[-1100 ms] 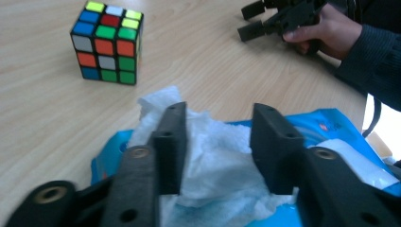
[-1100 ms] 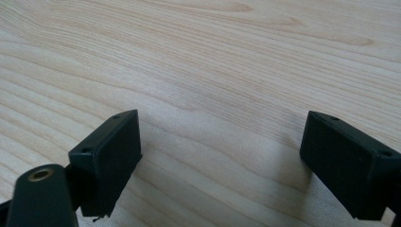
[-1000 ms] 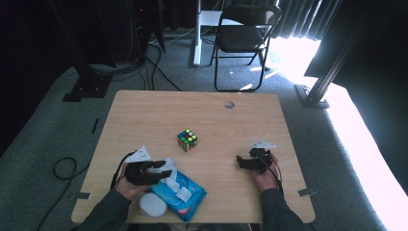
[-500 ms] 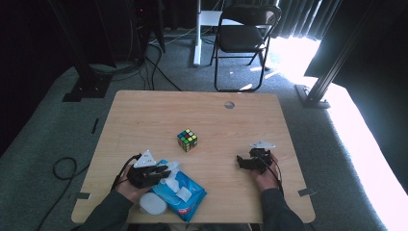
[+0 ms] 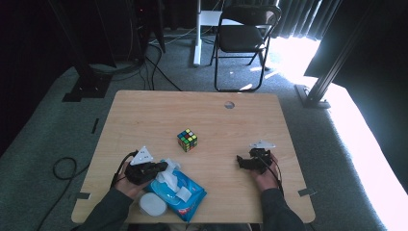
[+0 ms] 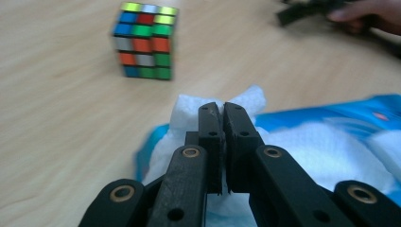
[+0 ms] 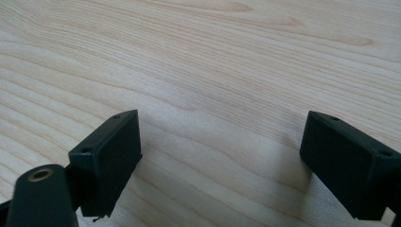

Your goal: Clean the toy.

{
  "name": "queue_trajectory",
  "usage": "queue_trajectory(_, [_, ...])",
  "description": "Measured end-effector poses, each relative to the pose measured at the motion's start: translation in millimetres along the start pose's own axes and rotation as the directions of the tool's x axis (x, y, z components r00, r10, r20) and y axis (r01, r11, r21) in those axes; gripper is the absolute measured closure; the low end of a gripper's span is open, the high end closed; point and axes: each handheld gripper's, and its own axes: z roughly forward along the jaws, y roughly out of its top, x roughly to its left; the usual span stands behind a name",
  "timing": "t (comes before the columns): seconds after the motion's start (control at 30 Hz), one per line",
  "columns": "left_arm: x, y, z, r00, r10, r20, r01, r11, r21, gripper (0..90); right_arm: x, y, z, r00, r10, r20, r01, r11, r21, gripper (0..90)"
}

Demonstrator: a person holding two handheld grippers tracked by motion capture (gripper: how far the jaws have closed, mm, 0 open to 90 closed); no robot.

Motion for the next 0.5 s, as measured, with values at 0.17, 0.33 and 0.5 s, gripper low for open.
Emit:
queue_trajectory(0.17, [21.9,-2.9,-10.7,0.9925,-0.087,-0.085,0.084,0.9958,-0.037,87.3,0.0,0.0,0.0,1.0,0.0,0.0,0.0,1.0,0.0,12.9])
queue_trajectory(0.33, [27.3,-7.2,-11.9,0.9883,-0.116,-0.1,0.113,0.9931,-0.03,87.1,0.0,0.0,0.0,1.0,0.0,0.0,0.0,1.0,0.0,12.9])
queue_trajectory(0.5, [16.2,-7.9,-7.2,0.9941,-0.077,-0.077,0.076,0.9971,-0.007,85.2,0.0,0.0,0.0,1.0,0.0,0.0,0.0,1.0,0.0,12.9])
